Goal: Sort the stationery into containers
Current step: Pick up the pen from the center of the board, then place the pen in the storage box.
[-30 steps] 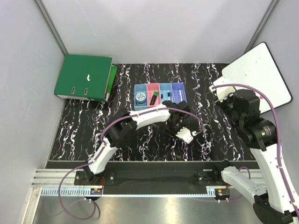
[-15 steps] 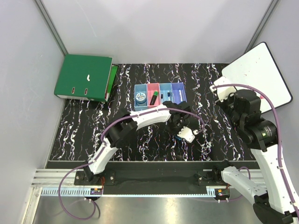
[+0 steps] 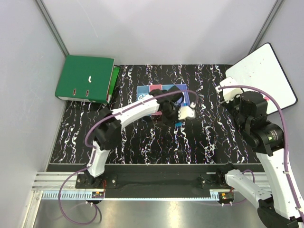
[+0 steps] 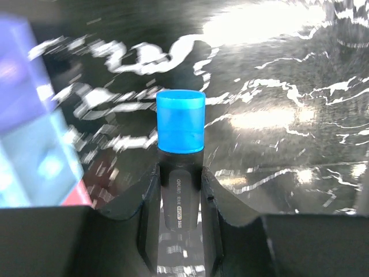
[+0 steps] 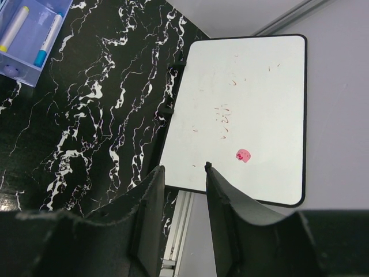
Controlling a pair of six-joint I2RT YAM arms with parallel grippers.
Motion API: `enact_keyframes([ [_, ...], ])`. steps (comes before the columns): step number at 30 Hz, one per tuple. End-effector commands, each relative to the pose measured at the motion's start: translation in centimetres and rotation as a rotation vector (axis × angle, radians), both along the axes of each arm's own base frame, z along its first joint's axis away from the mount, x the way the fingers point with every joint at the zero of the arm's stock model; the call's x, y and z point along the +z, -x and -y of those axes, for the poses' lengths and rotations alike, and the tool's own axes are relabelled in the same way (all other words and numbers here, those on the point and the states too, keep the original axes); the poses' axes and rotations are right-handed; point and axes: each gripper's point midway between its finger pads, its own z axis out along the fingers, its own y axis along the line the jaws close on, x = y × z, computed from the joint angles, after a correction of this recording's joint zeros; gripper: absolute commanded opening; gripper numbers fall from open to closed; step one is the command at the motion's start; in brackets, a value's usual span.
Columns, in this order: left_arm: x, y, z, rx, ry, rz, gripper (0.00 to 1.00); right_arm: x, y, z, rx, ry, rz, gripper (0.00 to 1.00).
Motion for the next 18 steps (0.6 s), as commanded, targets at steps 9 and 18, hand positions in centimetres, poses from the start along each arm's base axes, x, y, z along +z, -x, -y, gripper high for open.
enact_keyframes([
  [9, 9.0, -9.5, -1.9, 0.639, 0.240, -0.101, 0.00, 3.6, -0.2, 1.3, -0.074, -0.003, 0.117, 0.42],
  [18, 9.1, -15.7, -3.8, 0.923, 0.310, -0.152, 0.00, 3.6, -0.1, 1.3, -0.070, 0.001, 0.106, 0.42],
])
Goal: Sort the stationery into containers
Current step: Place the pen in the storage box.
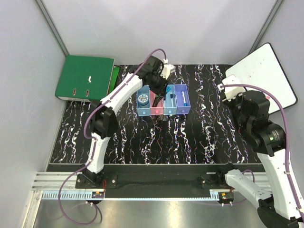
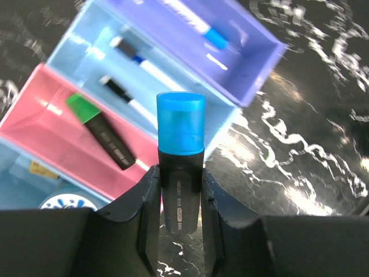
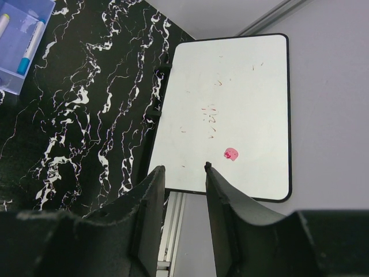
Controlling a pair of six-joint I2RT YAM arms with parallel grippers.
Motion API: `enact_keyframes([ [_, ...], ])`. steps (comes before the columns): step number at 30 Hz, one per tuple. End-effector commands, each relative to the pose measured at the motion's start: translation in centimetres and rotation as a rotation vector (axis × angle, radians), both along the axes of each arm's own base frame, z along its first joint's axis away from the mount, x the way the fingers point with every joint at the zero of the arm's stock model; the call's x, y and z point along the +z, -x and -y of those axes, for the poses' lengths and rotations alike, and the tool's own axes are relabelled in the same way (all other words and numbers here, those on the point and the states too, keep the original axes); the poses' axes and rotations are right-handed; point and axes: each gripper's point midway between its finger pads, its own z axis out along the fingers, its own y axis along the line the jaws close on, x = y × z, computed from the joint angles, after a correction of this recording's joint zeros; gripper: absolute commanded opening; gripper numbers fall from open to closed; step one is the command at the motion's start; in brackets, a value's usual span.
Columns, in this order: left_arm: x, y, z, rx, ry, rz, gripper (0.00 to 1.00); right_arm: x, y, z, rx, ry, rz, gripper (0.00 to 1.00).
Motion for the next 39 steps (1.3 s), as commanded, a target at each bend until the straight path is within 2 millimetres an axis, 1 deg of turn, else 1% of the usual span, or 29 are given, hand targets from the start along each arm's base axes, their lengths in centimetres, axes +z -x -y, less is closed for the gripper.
enact_keyframes([
  [1, 0.2, -1.7, -0.2, 0.157, 0.045, -0.045, 0.00, 2.3, 0.0, 0.6, -0.029, -0.007, 0.066, 0.41],
  [2, -0.5, -2.1, -0.7, 0.189, 0.020, -0.047, 0.00, 2.2, -0.1, 0.6, -0.030, -0.006, 0.065, 0.41],
  [4, -1.3, -2.7, -1.5, 0.236, 0.005, -0.055, 0.00, 2.1, -0.2, 0.5, -0.028, -0.006, 0.060, 0.42],
  [7, -2.0, -3.8, -2.4, 0.303, -0.024, -0.039, 0.00, 1.9, -0.4, 0.3, -0.024, -0.009, 0.054, 0.42],
  [12, -3.1, -4.6, -2.9, 0.375, -0.038, -0.049, 0.00, 1.7, -0.5, 0.2, -0.020, -0.013, 0.047, 0.42],
  [16, -4.5, -4.9, -3.3, 0.426, -0.063, -0.063, 0.00, 1.6, -0.5, 0.2, -0.020, -0.012, 0.045, 0.42],
  [24, -6.3, -6.6, -6.0, 0.569, -0.175, 0.000, 0.00, 1.0, -0.5, 0.1, -0.019, -0.016, 0.035, 0.42],
  [27, -6.9, -6.9, -6.2, 0.584, -0.194, 0.004, 0.00, 1.0, -0.5, 0.0, -0.014, -0.018, 0.033, 0.41],
  [34, -9.0, -6.8, -6.0, 0.585, -0.208, -0.027, 0.00, 1.1, -0.6, -0.2, -0.009, -0.026, 0.036, 0.42],
  [39, -9.5, -7.1, -5.7, 0.579, -0.203, -0.033, 0.00, 1.1, -0.6, -0.2, -0.007, -0.024, 0.034, 0.42],
])
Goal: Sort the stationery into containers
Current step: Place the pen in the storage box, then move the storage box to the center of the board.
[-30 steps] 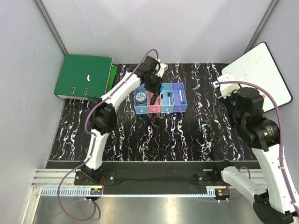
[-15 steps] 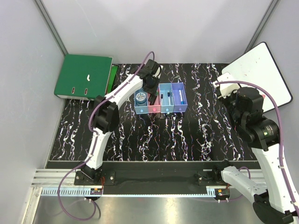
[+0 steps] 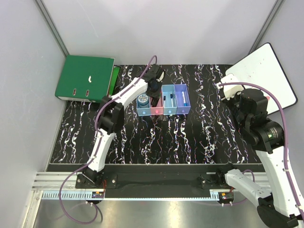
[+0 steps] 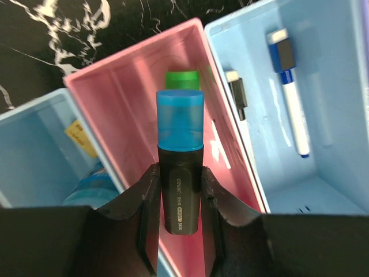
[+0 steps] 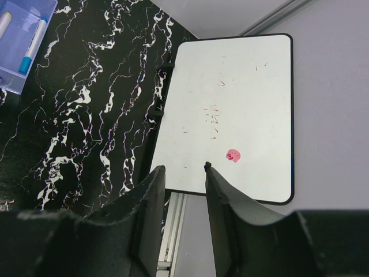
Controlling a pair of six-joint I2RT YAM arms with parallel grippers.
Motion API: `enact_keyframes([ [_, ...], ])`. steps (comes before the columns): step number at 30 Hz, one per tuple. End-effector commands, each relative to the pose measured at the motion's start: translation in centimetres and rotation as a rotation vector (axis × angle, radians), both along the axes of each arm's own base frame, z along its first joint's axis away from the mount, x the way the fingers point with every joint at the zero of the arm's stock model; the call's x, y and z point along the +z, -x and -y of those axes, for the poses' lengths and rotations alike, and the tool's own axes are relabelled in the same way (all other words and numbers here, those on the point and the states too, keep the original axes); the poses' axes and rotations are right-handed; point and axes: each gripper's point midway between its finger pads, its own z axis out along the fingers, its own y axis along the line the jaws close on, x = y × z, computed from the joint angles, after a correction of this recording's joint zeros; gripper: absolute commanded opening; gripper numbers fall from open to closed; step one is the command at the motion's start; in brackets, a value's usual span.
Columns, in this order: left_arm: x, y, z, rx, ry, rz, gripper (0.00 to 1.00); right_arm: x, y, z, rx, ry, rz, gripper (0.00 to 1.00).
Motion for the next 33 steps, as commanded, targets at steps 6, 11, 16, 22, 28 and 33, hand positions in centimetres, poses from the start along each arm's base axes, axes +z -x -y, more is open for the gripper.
enact_keyframes([
  [6, -0.3, -1.1, -0.7, 0.018, -0.028, 0.026, 0.06, 1.2, -0.1, 0.0, -0.007, -0.023, 0.044, 0.42],
  [11, 0.9, -1.2, -0.1, -0.007, 0.002, 0.041, 0.47, 0.8, -0.1, -0.3, 0.012, -0.029, 0.032, 0.42],
  [16, 3.1, -1.0, 0.8, -0.058, 0.055, 0.062, 0.61, 0.0, -0.2, -0.7, 0.032, -0.030, 0.003, 0.43],
  [22, 6.0, -0.6, 1.8, -0.122, 0.118, 0.097, 0.62, -0.1, -0.3, -0.9, 0.041, -0.026, -0.004, 0.44],
  [28, 9.6, 0.7, 3.4, -0.266, 0.200, 0.148, 0.58, -0.1, -0.1, -0.8, 0.047, -0.013, -0.005, 0.45],
  [33, 11.5, 2.0, 4.2, -0.353, 0.218, 0.198, 0.27, -0.3, -0.1, -0.8, 0.046, -0.014, -0.008, 0.45],
])
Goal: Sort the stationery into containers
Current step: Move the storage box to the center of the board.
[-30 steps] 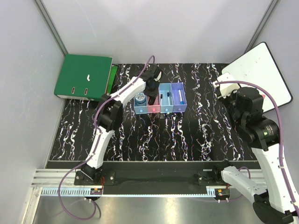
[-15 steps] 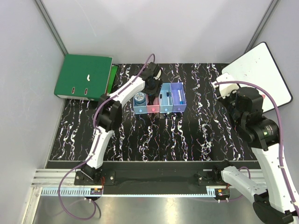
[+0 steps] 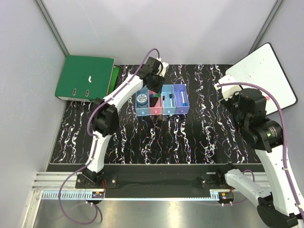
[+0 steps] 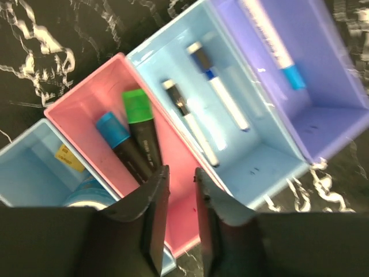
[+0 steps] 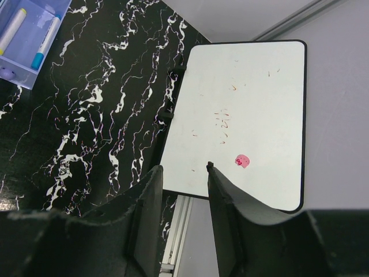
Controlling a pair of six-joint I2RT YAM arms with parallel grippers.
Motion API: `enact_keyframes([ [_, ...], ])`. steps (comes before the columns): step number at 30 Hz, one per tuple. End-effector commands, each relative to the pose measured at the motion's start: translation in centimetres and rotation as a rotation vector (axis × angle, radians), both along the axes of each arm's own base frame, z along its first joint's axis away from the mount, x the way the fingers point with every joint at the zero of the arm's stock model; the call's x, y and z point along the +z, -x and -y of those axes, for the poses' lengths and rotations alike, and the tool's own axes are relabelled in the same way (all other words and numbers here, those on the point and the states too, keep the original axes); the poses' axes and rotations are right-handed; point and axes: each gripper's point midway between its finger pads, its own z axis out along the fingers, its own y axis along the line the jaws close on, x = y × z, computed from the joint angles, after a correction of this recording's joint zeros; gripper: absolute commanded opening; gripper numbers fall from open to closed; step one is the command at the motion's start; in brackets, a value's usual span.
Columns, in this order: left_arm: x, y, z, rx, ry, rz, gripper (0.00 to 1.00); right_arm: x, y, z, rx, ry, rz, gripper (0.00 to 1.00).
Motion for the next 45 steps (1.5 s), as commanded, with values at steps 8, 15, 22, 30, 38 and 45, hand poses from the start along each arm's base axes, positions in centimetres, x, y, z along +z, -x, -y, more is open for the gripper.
enact_keyframes([
  [8, 3.4, 1.3, 2.7, -0.059, -0.005, 0.139, 0.35, 0.6, 0.0, 0.0, 0.005, -0.006, 0.023, 0.45],
  [15, 0.1, 0.7, 2.0, 0.087, -0.070, 0.087, 0.40, 0.6, 0.3, 0.3, -0.003, -0.003, 0.031, 0.45],
  [22, -0.9, 0.2, 1.0, 0.186, -0.094, 0.071, 0.40, 0.1, 0.5, 0.2, -0.002, -0.009, 0.025, 0.45],
  [30, -2.5, 0.6, 1.6, 0.174, -0.085, 0.029, 0.40, 0.3, 0.4, 0.2, -0.004, -0.020, 0.031, 0.45],
  [38, -4.2, 0.7, 1.7, 0.168, -0.102, 0.000, 0.38, 0.3, 0.3, 0.1, -0.004, -0.025, 0.029, 0.45],
  [45, -6.1, 1.3, 1.5, 0.167, -0.120, -0.040, 0.10, 0.1, 0.2, 0.0, -0.002, -0.026, 0.025, 0.45],
])
